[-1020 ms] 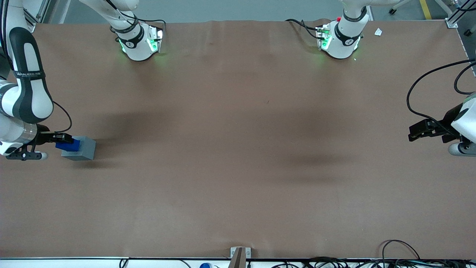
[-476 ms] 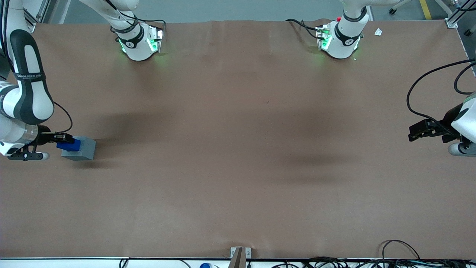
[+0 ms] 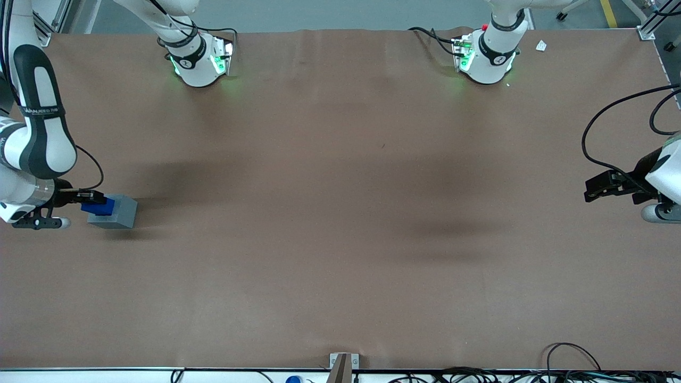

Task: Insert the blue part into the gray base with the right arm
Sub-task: 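Lower the blue block into the gray base's opening, then open the right gripper and raise it off the block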

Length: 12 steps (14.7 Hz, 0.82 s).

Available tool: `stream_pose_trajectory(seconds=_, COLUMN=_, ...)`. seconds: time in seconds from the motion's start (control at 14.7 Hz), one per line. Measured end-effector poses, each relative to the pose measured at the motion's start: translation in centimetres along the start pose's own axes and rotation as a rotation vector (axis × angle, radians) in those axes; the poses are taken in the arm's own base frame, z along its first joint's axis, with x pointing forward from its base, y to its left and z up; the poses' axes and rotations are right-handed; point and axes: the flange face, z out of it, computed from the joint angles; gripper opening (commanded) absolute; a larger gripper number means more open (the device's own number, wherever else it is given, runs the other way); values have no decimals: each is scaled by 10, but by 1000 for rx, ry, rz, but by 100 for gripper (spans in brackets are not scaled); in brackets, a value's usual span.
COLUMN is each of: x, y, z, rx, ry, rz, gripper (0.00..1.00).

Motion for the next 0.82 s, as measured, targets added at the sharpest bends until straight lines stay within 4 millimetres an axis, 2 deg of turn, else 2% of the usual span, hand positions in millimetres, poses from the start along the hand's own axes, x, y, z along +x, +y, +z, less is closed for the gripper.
stream_pose_trajectory(seconds=0.07, x=1, y=0, z=2, rx=0, ry=-3, rz=-5, gripper=11)
stream_pose_trajectory(seconds=0.14, x=1, y=0, z=2, rx=0, ry=-3, rz=-10, gripper=25)
stream_pose_trajectory(seconds=0.2, x=1, y=0, z=2, rx=0, ry=-3, rz=-14, gripper=83)
stream_pose_trajectory(seconds=0.27, x=1, y=0, z=2, rx=0, ry=-4, rz=-15, gripper=100)
stream_pose_trajectory(seconds=0.54, x=2, y=0, z=6, rx=2, ry=-10, rz=-18, gripper=100)
stream_pose_trajectory(seconds=0.82, x=6, y=-4, z=-16, rx=4, ry=-8, rz=-28, gripper=100)
